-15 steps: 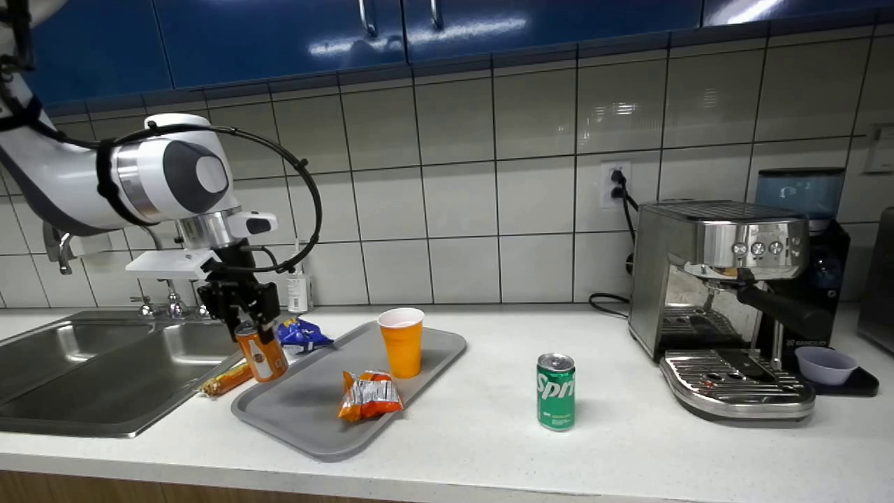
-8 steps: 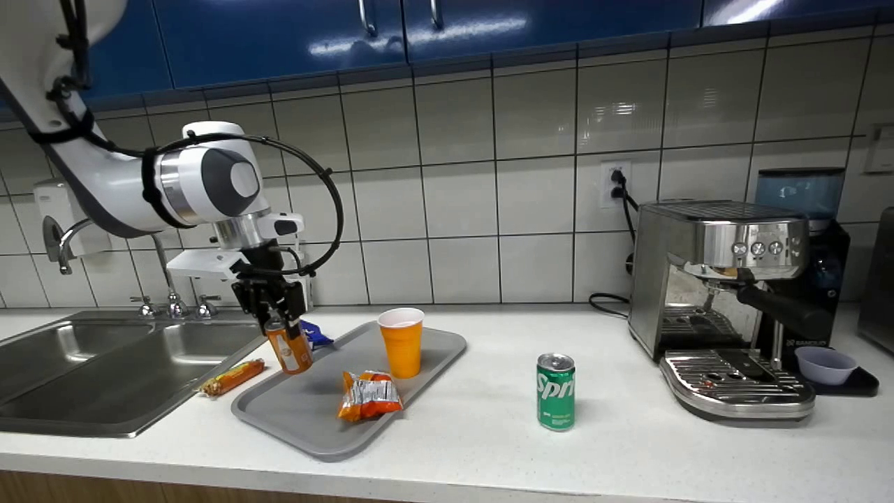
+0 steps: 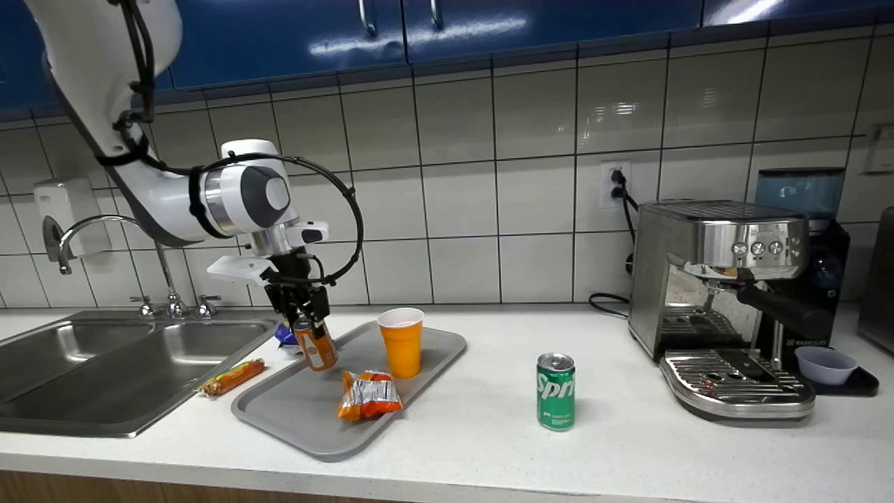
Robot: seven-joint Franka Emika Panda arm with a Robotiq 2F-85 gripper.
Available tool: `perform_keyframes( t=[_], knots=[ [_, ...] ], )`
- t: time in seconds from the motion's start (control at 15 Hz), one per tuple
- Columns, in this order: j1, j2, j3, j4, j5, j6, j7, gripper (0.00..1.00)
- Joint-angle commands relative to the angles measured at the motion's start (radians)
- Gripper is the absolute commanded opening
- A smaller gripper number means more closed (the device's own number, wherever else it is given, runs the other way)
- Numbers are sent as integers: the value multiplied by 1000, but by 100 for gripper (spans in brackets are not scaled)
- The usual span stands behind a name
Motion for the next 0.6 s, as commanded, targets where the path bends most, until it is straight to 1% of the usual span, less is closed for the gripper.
perform_keyframes(
  t=[0.0, 0.27, 0.53],
  knots=[
    [26, 75, -31, 104, 6, -14, 47, 38],
    [30, 136, -44, 180, 50, -23, 60, 38],
    [30, 170, -51, 232, 103, -19, 77, 38]
  ],
)
